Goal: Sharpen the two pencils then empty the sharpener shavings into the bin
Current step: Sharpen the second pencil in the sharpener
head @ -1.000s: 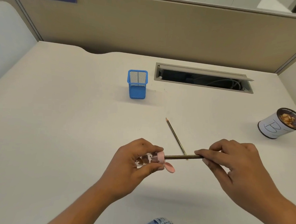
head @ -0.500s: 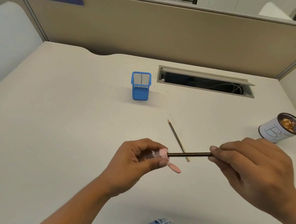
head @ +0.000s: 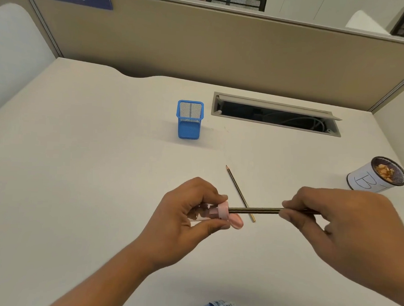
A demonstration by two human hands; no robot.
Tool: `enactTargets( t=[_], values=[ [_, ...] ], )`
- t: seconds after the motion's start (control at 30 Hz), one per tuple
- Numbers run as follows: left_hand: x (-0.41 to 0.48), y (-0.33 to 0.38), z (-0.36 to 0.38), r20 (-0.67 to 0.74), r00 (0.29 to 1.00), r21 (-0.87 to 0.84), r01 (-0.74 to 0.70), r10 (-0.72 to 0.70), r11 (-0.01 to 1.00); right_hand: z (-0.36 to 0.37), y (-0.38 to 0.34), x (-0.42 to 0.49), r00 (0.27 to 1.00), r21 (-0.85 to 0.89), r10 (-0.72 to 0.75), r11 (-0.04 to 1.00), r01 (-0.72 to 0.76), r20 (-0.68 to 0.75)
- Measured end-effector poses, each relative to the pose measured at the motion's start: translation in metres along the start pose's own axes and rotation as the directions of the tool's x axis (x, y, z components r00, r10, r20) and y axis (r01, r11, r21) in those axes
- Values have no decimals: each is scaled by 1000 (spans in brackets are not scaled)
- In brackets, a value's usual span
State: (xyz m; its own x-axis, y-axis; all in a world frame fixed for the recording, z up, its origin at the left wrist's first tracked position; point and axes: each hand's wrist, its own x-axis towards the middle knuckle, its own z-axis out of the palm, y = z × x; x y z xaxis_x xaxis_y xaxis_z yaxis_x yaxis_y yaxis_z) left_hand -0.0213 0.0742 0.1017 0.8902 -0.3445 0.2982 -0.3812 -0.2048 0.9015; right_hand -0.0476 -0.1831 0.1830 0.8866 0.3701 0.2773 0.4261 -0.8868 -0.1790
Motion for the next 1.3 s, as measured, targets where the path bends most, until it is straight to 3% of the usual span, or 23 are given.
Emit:
enactTargets(
  t=[0.1,0.2,0.27,0.37,0.4,0.47,0.5,0.57,0.6,0.63,0.67,0.73,0.8,0.87,0.93,1.0,1.03,1.07,1.1,1.13,1.17,1.2,1.3],
  values=[
    [1,2,-5,103,982,-206,177,-158,962,-6,1,4,992,-105,-130,986,129,-1],
    [0,5,-5,258,920,-422,381,-294,822,-10,9,7,930,-223,-363,912,344,-50],
    [-3,6,-2,295,904,-486,420,-308,766,-11,12,8,886,-290,-459,858,425,-60],
    [-8,4,3,224,928,-413,366,-296,834,-11,10,7,908,-262,-420,877,402,-13],
    [-10,3,4,180,948,-364,312,-263,877,-10,8,6,942,-204,-335,921,331,13],
    [-12,0,5,83,991,-193,120,-106,974,-8,0,9,988,-22,2,1000,1,151],
    [-13,-2,4,70,998,-90,0,6,996,-7,-3,12,933,120,196,963,-241,300],
    [-13,-4,2,115,983,21,-147,144,989,-1,0,11,734,310,376,728,-612,566],
    [-12,-5,1,150,978,41,-151,144,988,2,4,11,672,312,369,675,-669,642],
    [-10,-5,0,175,978,46,-124,115,991,3,6,11,662,283,355,699,-657,660],
    [-9,-5,-1,180,981,38,-81,73,996,4,7,11,700,240,345,768,-593,626],
    [-5,-3,-4,161,986,-30,48,-43,998,-2,7,12,854,144,264,922,-360,447],
    [-1,0,-6,177,972,-185,188,-155,965,-10,7,16,966,32,45,998,-55,253],
    [0,4,-5,200,958,-306,260,-205,916,-13,14,19,957,-74,-272,957,280,100],
    [1,6,-2,178,963,-314,251,-203,916,-10,19,17,887,-175,-457,871,460,56],
    [4,6,-2,129,983,-229,160,-133,960,-10,14,16,941,-138,-323,932,334,98],
    [5,5,-2,115,991,-144,81,-64,986,-11,7,18,976,-42,-128,990,138,177],
    [7,5,-2,120,993,-53,-8,14,999,-13,1,21,947,121,87,984,-130,309],
    [8,4,-2,141,987,13,-84,81,996,-14,1,24,847,255,254,878,-404,468],
    [8,4,-1,169,979,37,-124,116,992,-12,5,24,733,307,333,748,-589,593],
    [8,4,0,192,975,24,-122,115,992,-11,10,23,667,324,324,681,-656,671],
    [8,4,0,203,975,-4,-95,94,995,-11,11,23,657,316,305,690,-652,690],
    [7,1,-4,203,979,-86,31,-13,996,-15,12,16,831,355,230,823,-443,506]
  ],
)
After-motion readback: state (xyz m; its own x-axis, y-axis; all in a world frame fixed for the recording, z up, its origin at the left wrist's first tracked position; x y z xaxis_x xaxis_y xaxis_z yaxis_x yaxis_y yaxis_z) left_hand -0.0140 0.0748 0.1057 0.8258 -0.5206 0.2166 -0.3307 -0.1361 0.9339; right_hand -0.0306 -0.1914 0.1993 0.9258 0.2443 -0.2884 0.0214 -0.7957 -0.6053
